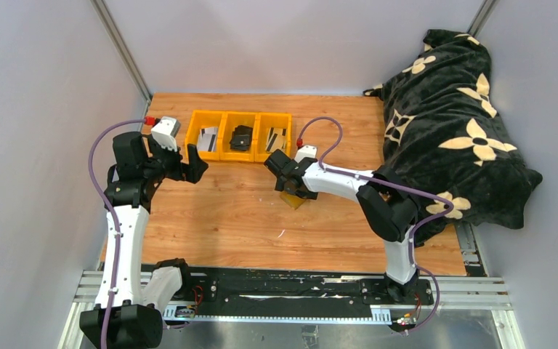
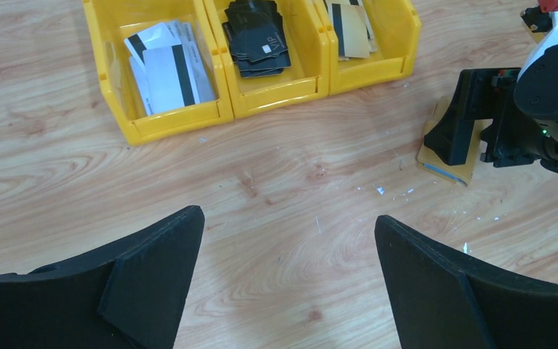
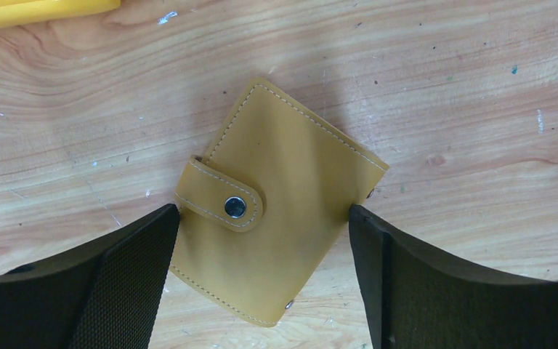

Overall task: Take the credit cards out of the card holder
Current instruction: Pick up the card holder from the center of the board.

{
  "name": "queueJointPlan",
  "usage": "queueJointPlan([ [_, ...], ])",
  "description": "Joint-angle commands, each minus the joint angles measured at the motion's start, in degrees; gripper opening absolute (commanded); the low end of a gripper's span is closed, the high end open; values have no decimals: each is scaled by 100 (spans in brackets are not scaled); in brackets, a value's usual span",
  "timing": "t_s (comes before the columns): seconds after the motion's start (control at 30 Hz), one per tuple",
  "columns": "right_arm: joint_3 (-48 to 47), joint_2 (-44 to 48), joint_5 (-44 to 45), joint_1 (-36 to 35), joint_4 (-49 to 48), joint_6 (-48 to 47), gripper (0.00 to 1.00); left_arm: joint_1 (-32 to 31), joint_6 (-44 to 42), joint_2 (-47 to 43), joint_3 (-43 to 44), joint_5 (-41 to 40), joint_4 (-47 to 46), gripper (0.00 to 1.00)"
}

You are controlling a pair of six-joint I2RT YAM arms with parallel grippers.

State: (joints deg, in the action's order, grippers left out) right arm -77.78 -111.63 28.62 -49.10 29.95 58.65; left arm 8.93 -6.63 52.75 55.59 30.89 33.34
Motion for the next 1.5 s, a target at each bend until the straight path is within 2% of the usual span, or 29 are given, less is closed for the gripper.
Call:
queueJointPlan([
  [0.0,141,-203,64,16,406,84,88,39,18,-1,149,49,-10,100],
  [0.23,974,283,-69,10,51,-162,89,38,26,-28,165,48,96,100],
  [0.37,1095,280,-157,10,-6,-496,90,38,14,-95,213,70,193,100],
  [0.5,1234,297,-278,23,-88,-627,87,36,13,-136,291,60,290,100],
  [0.6,1524,476,-412,32,-453,-624,79,39,21,-172,325,55,351,100],
  [0.77,1900,820,-813,172,-1227,-817,52,37,99,-267,348,100,383,100],
  [0.8,1977,906,-903,206,-1417,-879,49,39,123,-278,359,126,369,100],
  [1.03,2462,1748,-1686,348,-2885,-1702,35,34,374,-294,433,399,257,100],
  [1.27,2614,2780,-2756,409,-4081,-2354,18,16,635,-255,242,1273,108,100],
  [1.37,2512,3166,-3131,434,-4324,-2463,17,-164,629,-204,160,1504,102,100],
  [1.47,2304,3434,-3206,422,-4454,-2381,18,-695,890,-165,166,1425,76,100],
])
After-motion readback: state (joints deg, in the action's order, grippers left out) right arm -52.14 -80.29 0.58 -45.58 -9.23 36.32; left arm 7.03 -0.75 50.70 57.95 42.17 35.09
